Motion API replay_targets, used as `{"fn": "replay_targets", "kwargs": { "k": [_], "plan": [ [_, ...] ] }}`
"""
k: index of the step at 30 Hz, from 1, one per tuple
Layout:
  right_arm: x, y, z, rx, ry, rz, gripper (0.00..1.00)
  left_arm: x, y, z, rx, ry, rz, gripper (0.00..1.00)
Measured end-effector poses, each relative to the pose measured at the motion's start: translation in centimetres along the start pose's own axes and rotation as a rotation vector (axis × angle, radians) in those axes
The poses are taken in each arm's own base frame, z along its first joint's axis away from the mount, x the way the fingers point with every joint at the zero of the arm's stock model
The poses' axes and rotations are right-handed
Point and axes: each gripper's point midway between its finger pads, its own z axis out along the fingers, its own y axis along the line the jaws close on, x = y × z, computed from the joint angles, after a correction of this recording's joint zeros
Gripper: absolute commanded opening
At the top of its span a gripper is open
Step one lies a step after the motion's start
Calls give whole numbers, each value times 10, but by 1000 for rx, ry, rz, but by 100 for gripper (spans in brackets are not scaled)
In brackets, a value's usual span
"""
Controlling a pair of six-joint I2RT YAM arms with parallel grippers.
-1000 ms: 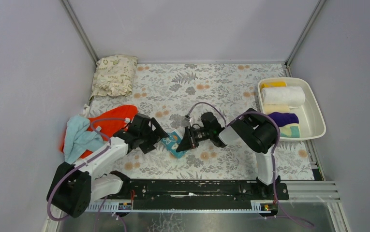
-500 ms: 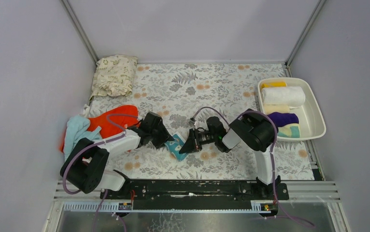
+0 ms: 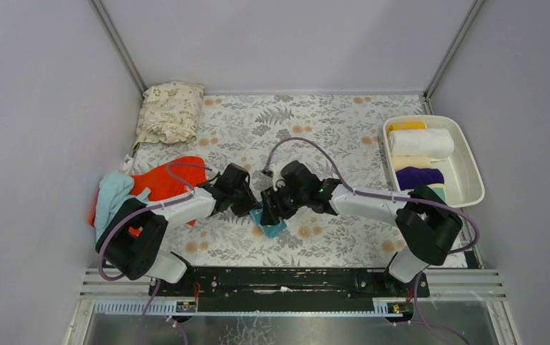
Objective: Roll the towels
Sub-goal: Roll the towel at the center of the board.
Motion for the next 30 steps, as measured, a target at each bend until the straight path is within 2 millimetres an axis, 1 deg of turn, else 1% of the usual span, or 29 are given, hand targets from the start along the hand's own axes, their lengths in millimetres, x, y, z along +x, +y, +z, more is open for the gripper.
{"fn": "replay_targets", "kwargs": {
  "k": [2, 4, 6, 8, 11, 14, 17, 20, 21, 23, 25, 26, 30],
  "plan": [
    [-7, 16, -4, 69, -11, -110, 68, 0, 0, -1, -13, -4, 8, 30],
    [-11, 27, -7, 142, -27, -202, 69, 0, 1, -1, -24, -7, 12, 30],
    [-11, 34, -8, 214, -33, -278, 69, 0, 0, -2, -33, -10, 17, 30],
    [-7, 35, -8, 277, -30, -331, 68, 1, 1, -1, -39, -9, 20, 31],
    [2, 31, -4, 375, -16, -401, 66, 1, 0, -1, -44, -8, 21, 31],
    [15, 20, 6, 458, 15, -452, 62, 1, 0, -1, -49, -7, 22, 32],
    [27, 7, 18, 532, 45, -492, 53, 1, 1, 0, -51, -7, 23, 33],
    [27, 1, 19, 581, 35, -507, 42, 2, 2, 0, -55, -5, 23, 37],
    [26, -1, 18, 592, 29, -509, 39, 1, 2, 0, -55, -5, 23, 38],
    [26, -3, 18, 602, 20, -507, 35, 2, 2, 0, -57, -6, 22, 45],
    [27, -4, 20, 603, 14, -504, 25, 1, 3, -1, -60, -7, 21, 52],
    [28, -5, 20, 601, 12, -503, 22, 1, 4, -3, -65, -9, 18, 56],
    [33, -7, 25, 537, -15, -466, 16, 2, 4, -11, -55, -20, 16, 74]
  ]
}}
